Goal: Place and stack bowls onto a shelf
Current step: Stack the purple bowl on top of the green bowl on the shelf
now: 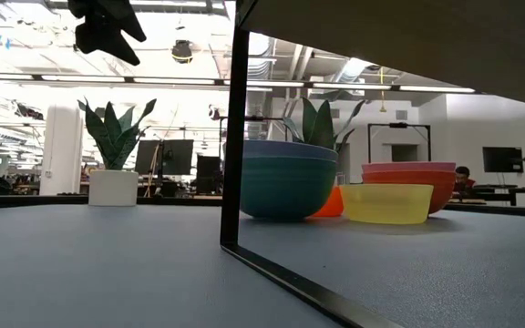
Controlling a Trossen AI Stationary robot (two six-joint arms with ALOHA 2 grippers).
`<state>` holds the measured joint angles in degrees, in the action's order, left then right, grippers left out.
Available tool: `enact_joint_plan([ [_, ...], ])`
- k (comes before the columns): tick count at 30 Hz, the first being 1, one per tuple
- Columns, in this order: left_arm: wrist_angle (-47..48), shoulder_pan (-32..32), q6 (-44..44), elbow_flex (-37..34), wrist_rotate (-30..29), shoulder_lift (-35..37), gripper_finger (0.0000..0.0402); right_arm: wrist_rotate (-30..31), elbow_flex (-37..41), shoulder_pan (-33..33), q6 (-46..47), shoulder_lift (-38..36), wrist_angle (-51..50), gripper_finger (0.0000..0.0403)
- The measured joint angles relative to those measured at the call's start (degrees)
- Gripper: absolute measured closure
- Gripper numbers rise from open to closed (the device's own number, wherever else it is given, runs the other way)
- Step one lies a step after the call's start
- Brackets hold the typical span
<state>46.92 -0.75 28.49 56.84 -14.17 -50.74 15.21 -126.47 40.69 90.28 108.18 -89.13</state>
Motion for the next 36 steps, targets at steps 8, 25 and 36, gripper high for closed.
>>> enact_joint_plan([
  [8, -0.1, 0.0, 1.9, 0.0, 1.1, 0.0, 0.0132, -0.4, 0.8, -0.8, -0.5, -0.2, -0.9, 0.0381],
  [25, -2.5, 0.4, -2.5, 0.0, 3.8, 0.1, 0.0132, -3.4, 0.8, -3.1, -6.1, -0.2, -0.8, 0.0381],
  [36, -2.8, 0.4, -2.3, 0.0, 3.8, 0.1, 0.0132, -3.6, 6.4, -4.4, -6.8, 0.0, -0.8, 0.0381],
])
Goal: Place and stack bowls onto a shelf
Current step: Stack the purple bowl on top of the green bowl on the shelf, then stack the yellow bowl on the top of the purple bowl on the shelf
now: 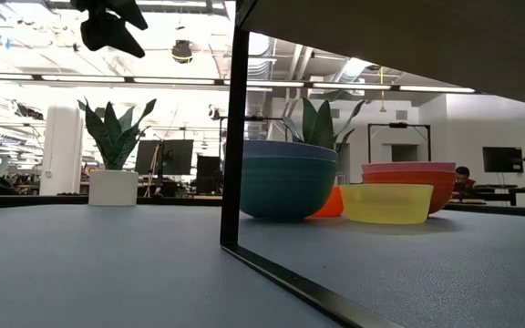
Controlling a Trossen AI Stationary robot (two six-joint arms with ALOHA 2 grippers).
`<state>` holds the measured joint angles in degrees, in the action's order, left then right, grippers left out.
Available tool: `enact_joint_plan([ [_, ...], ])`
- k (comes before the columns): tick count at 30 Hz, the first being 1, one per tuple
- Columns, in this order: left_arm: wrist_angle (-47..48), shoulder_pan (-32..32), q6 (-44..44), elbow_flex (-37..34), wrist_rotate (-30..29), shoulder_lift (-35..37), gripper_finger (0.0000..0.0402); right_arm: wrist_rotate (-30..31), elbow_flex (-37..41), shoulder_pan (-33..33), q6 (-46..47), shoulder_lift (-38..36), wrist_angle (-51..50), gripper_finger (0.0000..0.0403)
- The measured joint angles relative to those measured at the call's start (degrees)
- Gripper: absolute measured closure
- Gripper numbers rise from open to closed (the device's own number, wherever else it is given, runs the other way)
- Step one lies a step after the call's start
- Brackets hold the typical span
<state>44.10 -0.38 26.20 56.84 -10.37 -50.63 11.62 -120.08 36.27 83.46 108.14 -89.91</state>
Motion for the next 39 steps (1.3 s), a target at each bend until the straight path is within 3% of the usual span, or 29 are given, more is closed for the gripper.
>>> enact_joint_plan([
  [14, -0.1, 0.0, 0.2, 0.0, -0.4, 0.0, 0.0132, -2.7, 3.2, -0.1, 0.3, 0.0, 2.8, 0.0381],
  [24, -2.1, 0.0, 3.2, 0.0, 1.5, -0.1, 0.0132, -5.8, 4.4, -0.4, 0.5, 0.0, 5.9, 0.0335],
  [39, -4.0, 0.0, -0.2, 0.0, 4.1, -0.3, 0.0132, -6.9, 1.6, -3.4, -4.1, -0.2, 6.9, 0.0187],
])
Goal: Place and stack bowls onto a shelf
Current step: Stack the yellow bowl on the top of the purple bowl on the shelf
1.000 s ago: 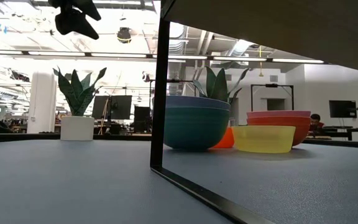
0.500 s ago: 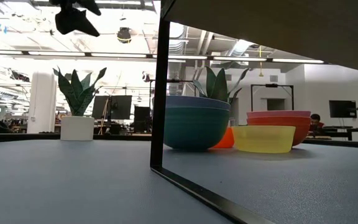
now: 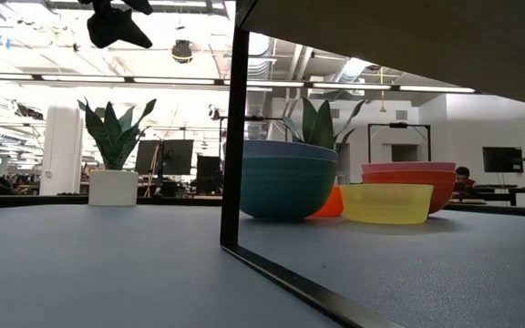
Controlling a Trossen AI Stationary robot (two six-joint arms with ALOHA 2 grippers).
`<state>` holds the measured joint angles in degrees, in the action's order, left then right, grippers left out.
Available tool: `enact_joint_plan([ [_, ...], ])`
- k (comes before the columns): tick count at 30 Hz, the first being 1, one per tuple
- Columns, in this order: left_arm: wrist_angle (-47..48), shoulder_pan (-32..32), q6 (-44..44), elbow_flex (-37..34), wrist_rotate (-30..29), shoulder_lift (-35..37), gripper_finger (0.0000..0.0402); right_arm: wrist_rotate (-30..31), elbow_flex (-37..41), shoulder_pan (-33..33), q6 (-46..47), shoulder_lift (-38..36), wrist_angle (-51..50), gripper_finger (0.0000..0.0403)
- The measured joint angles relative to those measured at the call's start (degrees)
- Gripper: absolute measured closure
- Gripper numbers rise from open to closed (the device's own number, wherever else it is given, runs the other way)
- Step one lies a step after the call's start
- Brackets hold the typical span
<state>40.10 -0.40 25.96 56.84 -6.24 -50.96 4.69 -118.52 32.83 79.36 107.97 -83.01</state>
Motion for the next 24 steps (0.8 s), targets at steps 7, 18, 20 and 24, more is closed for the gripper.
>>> enact_joint_plan([
  [7, -0.5, 0.0, -0.1, 0.0, 1.0, 0.0, 0.0132, 4.8, -5.9, -2.5, -4.5, -1.0, -5.3, 0.019],
  [18, -1.1, -1.0, -0.6, 0.0, 1.5, 0.0, 0.0132, 12.7, -6.9, -13.7, -17.8, -3.9, -7.0, 0.0193],
  [20, -1.1, -1.3, 0.0, 0.0, 1.8, 0.2, 0.0132, 14.0, -6.4, -16.3, -20.9, -4.5, -6.9, 0.0193],
  [24, -1.1, -1.4, 0.6, 0.0, 2.4, 0.4, 0.0132, 14.9, -2.0, -21.3, -25.1, -8.0, -6.8, 0.0193],
])
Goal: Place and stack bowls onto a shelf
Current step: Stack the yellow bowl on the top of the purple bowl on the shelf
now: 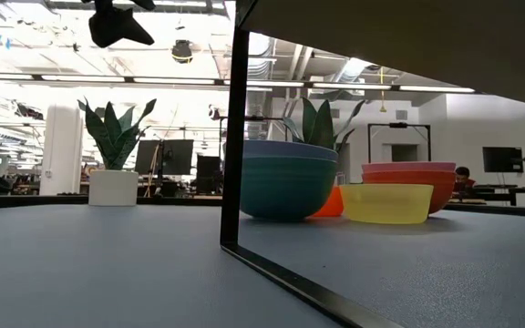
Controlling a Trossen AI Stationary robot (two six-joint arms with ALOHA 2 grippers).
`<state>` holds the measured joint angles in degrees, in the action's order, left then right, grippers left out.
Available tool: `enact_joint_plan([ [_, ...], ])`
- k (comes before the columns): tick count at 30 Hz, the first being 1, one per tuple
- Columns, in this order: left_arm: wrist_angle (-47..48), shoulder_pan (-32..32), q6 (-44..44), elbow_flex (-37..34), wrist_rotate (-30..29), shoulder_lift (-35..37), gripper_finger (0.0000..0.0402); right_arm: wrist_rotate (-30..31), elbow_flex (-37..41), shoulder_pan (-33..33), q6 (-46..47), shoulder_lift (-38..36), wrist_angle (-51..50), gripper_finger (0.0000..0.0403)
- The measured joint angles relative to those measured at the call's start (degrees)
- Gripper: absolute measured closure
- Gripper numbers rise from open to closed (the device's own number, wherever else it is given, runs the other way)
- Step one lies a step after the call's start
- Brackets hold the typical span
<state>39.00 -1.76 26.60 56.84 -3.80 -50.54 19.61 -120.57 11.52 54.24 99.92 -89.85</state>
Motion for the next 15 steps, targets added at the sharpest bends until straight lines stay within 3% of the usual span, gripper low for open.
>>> enact_joint_plan([
  [4, 0.0, 0.0, 0.2, 0.0, 0.1, 0.0, 0.0132, 0.1, 10.7, -3.7, 0.2, -6.7, -0.2, 0.0193],
  [10, 0.0, 0.0, 1.7, 0.0, -0.5, 0.0, 0.0132, -1.3, 32.9, -4.6, 14.3, -19.4, 0.7, 0.0193],
  [15, 0.0, 0.0, 2.6, 0.0, -1.5, -0.1, 0.0132, -2.0, 46.9, -4.5, 22.6, -26.4, 9.3, 0.0193],
])
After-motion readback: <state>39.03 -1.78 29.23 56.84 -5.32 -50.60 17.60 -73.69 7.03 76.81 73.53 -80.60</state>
